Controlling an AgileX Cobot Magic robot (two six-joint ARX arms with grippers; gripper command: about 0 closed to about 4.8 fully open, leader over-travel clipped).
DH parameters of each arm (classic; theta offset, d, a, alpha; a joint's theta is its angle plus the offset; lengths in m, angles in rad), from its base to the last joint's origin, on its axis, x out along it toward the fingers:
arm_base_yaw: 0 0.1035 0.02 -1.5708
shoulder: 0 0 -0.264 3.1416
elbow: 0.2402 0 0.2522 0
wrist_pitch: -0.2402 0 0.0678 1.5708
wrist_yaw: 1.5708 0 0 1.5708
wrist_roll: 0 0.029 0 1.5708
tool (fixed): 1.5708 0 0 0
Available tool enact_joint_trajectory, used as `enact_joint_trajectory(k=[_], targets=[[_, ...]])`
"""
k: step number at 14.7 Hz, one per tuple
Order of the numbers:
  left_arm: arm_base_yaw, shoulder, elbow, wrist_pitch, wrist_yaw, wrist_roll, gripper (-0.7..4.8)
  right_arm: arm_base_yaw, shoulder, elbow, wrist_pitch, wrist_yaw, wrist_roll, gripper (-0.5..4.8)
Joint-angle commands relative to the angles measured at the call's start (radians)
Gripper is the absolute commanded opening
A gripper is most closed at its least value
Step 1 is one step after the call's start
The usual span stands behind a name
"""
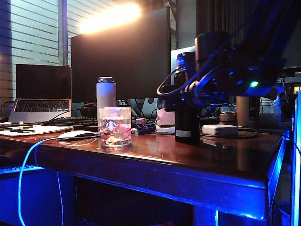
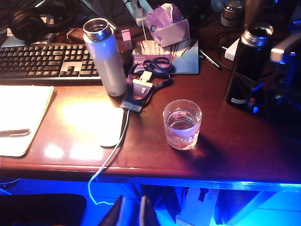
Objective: Pick up the black thermos, pour a little water from inside into the glass cup, then place the black thermos back on the table.
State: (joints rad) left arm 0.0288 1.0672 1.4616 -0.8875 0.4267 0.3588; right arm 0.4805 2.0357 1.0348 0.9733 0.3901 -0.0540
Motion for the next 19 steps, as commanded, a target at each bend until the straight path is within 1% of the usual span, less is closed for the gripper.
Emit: enact_joint_trajectory(k=[1, 14, 15, 16, 17, 18, 19], targets=[[0.0, -0.002, 0.004, 0.006, 0.005, -0.003, 0.57, 0.0, -0.002, 0.023, -0.01, -0.007, -0.003, 4.79], [0.0, -0.002, 0.004, -0.002, 0.008, -0.004, 0.57, -0.026, 0.025, 0.048, -0.006, -0.006, -0.003, 4.79], [0.0, -0.002, 0.004, -0.003, 0.008, -0.004, 0.57, -0.026, 0.025, 0.048, -0.006, -0.007, -0.003, 4.58], [0.0, -0.002, 0.004, -0.003, 0.008, -0.004, 0.57, -0.026, 0.025, 0.048, -0.006, -0.008, -0.003, 2.54], [0.0, -0.002, 0.004, -0.003, 0.008, -0.004, 0.57, -0.026, 0.025, 0.048, -0.006, -0.007, -0.003, 1.26], [0.0, -0.002, 0.004, -0.003, 0.008, -0.004, 0.57, -0.026, 0.025, 0.048, -0.006, -0.006, -0.003, 0.89], [0.0, -0.002, 0.004, -0.003, 0.008, -0.004, 0.57, -0.026, 0.025, 0.047, -0.005, -0.007, -0.003, 0.85]])
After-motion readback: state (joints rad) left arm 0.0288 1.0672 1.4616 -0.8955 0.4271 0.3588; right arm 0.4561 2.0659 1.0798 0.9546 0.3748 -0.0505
